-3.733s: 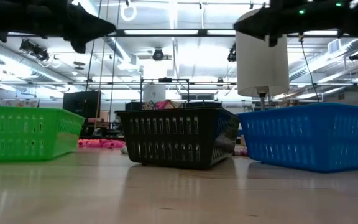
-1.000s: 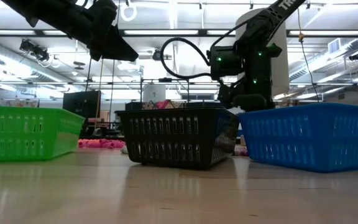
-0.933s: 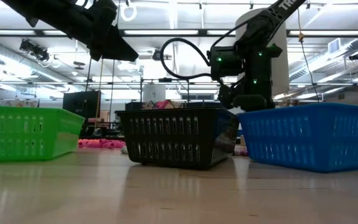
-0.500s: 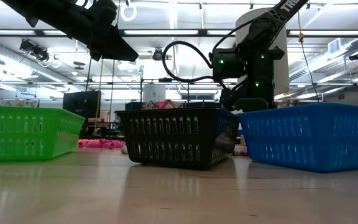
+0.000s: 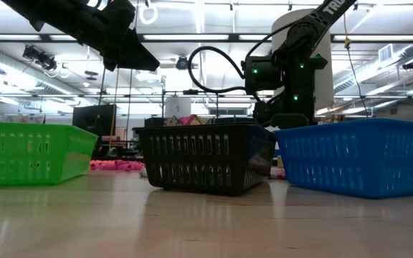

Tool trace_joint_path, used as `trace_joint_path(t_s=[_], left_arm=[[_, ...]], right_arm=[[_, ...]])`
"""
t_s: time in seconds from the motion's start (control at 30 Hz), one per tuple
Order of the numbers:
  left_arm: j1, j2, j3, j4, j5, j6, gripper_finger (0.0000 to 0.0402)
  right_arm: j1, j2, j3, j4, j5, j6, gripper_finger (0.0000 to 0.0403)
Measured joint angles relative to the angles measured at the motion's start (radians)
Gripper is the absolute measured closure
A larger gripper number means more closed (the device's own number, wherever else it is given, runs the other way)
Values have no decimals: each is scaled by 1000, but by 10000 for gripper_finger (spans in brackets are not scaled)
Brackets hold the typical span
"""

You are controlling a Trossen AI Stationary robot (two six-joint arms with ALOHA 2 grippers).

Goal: Sort crayons
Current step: Put the black crayon into the right blue bin

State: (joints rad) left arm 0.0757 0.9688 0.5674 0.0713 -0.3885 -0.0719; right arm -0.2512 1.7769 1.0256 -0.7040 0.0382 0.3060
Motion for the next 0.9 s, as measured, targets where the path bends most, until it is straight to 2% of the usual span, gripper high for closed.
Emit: trace_joint_path(t_s=[0.3,0.5,0.77,0.9], left_arm=[[0,0,0,0,0,8,253],[0,0,0,2,0,8,253],[0,0,0,4,0,8,253],[0,0,-1,41,-1,18,253]], right_arm=[[5,-31,28,-41,15,-21,372],[54,-144,50,-76,23,-4,372],[224,-345,50,-66,16,-3,372],[310,-411,50,-78,13,58,372]])
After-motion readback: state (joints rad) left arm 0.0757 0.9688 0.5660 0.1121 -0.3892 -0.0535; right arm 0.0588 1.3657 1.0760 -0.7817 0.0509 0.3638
